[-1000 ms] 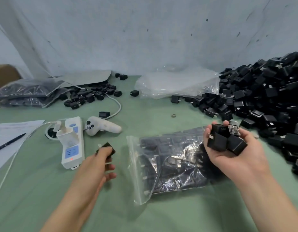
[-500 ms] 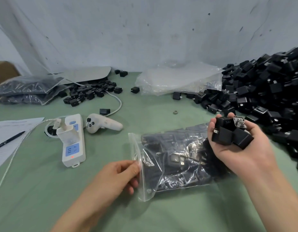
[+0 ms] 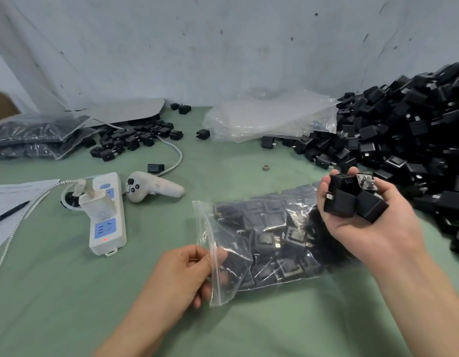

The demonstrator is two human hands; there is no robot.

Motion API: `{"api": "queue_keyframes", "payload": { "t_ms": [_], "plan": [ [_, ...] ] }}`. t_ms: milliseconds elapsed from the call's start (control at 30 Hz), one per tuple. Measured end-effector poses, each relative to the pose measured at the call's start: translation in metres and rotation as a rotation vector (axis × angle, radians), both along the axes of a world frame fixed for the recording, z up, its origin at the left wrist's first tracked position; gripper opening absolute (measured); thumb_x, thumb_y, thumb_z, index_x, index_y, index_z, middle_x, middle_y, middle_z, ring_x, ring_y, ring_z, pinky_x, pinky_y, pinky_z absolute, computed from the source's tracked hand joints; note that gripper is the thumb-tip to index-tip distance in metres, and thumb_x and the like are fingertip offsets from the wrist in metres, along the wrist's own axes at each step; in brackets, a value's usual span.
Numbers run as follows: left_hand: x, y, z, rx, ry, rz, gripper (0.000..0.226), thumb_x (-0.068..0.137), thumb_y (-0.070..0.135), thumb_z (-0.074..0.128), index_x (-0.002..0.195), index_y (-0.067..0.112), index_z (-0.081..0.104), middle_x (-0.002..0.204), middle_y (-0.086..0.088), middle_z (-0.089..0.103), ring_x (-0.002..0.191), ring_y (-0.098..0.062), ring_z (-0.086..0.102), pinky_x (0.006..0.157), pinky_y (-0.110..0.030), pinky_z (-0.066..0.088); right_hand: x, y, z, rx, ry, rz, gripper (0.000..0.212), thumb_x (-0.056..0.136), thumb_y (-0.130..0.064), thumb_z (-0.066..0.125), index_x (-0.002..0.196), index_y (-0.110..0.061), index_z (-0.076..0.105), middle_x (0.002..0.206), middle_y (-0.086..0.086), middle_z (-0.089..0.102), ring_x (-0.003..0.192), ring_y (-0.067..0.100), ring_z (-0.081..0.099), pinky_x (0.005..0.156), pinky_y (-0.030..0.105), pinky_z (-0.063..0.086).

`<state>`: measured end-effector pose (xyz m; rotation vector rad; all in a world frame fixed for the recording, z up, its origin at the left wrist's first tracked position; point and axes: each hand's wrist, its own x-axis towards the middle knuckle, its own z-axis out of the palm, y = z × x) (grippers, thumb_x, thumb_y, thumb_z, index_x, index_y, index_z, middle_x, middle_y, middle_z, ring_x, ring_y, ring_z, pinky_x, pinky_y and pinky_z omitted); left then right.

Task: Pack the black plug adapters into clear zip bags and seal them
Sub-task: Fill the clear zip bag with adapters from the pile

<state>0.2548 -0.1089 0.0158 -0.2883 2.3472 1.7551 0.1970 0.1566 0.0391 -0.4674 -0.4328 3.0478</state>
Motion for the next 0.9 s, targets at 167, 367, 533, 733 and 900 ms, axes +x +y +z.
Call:
{"api": "queue_keyframes", "payload": {
  "t_ms": [167,367,533,733,900],
  "plan": [
    [0.005,-0.016,0.002,-0.032,-0.093,-0.192,0.033,0.093,0.045,0.057,0.084,0.020,0.076,0.053,-0.003,0.048,0.043,-0.013,0.039,0.042,-0.019,0.034,0.002,0.000,-0.001,0.008,0.002,-0.002,0.023,0.094,-0.027,0.053,0.097,-0.012,0.071,0.109,0.013,0.072,0.092,0.031,0.070,0.070,0.039,0.058],
    [-0.004,-0.024,0.010,0.317,-0.062,0.123,0.034,0.088,0.036,0.060,0.108,0.009,0.061,0.087,-0.011,0.076,0.045,-0.017,0.051,0.036,-0.025,0.040,0.002,-0.002,0.002,0.014,0.002,-0.007,0.021,0.094,-0.026,0.053,0.096,-0.013,0.071,0.108,0.012,0.073,0.091,0.029,0.071,0.075,0.040,0.059],
    [0.008,-0.005,0.018,0.240,-0.126,-0.148,0.061,0.077,0.052,0.060,0.119,0.009,0.049,0.102,-0.008,0.077,0.040,-0.011,0.046,0.035,-0.020,0.037,0.002,-0.006,0.001,0.011,-0.002,0.007,0.021,0.092,-0.026,0.054,0.098,-0.014,0.071,0.110,0.012,0.073,0.095,0.027,0.070,0.072,0.039,0.059],
    [0.009,-0.010,0.020,0.238,-0.125,-0.177,0.053,0.081,0.048,0.056,0.112,0.005,0.049,0.110,-0.001,0.075,0.035,-0.009,0.037,0.032,-0.018,0.030,0.001,-0.007,0.001,-0.004,0.012,0.013,0.022,0.087,-0.025,0.056,0.098,-0.013,0.072,0.111,0.013,0.072,0.092,0.030,0.070,0.072,0.040,0.059],
    [0.009,-0.003,0.019,0.286,-0.164,-0.296,0.039,0.098,0.041,0.049,0.116,0.006,0.045,0.119,-0.001,0.072,0.036,-0.006,0.040,0.034,-0.018,0.034,0.003,-0.013,0.001,0.000,0.013,0.045,0.022,0.091,-0.026,0.055,0.098,-0.014,0.071,0.111,0.012,0.072,0.090,0.030,0.070,0.072,0.040,0.059]
  ]
}}
